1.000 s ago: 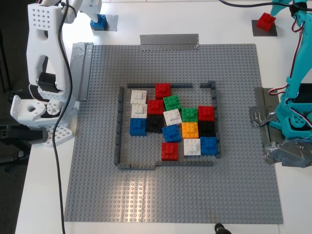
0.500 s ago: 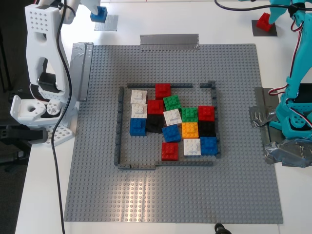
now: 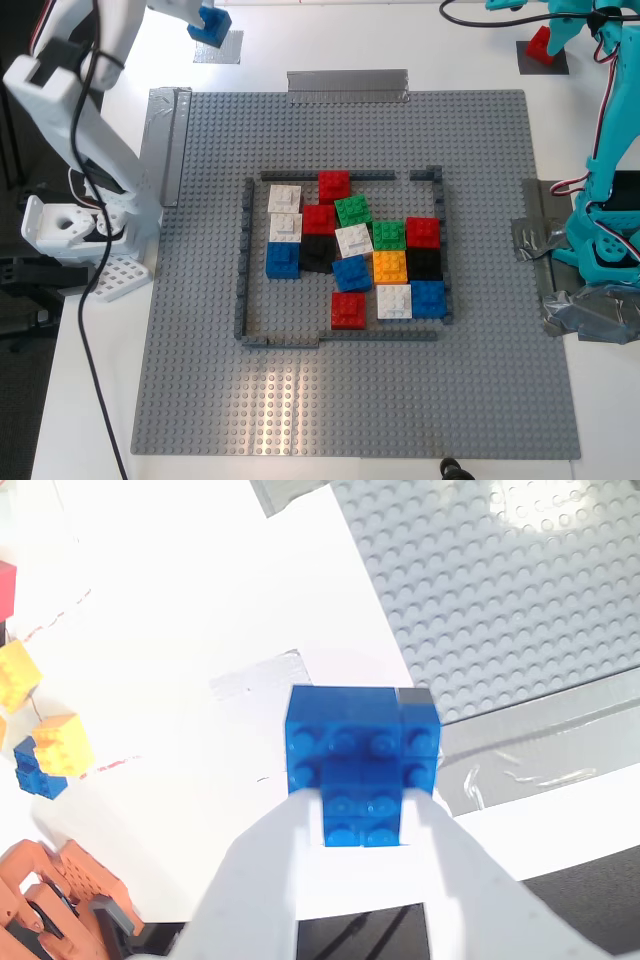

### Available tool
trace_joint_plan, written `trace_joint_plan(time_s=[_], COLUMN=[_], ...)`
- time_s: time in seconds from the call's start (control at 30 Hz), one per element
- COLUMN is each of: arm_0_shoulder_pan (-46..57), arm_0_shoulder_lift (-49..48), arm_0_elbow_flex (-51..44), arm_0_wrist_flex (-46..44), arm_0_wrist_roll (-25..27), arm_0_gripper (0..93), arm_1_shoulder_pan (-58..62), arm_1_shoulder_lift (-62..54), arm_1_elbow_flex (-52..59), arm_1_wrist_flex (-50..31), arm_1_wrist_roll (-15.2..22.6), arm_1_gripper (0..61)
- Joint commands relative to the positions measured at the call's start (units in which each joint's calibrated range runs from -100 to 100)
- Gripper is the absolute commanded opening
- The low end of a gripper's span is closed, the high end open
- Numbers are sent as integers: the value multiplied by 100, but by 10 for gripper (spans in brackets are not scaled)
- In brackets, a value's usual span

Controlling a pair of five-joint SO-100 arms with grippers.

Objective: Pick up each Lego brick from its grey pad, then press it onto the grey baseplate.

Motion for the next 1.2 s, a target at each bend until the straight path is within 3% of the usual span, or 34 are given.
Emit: trace_joint_plan(time_s=[0.0,0.43,0.57,0.77,1.17], arm_0_shoulder_pan=[-39,-46,-46,-46,-97], arm_0_shoulder_lift=[-25,-85,-85,-85,0], arm_0_elbow_flex=[-205,-403,-485,-485,-475], arm_0_wrist_flex=[-39,10,26,18,-31], arm_0_wrist_roll=[19,19,19,19,24], arm_0_gripper=[245,245,240,139,139], arm_1_shoulder_pan=[525,2346,2846,3195,3623], arm_1_shoulder_lift=[-1368,-2415,-2244,-1729,-827], arm_1_elbow_flex=[678,2628,2971,3215,3685], arm_1_wrist_flex=[63,-157,-523,-1264,-2240], arm_1_wrist_roll=[29,-166,-312,-435,-728], arm_1_gripper=[1,1,1,1,1])
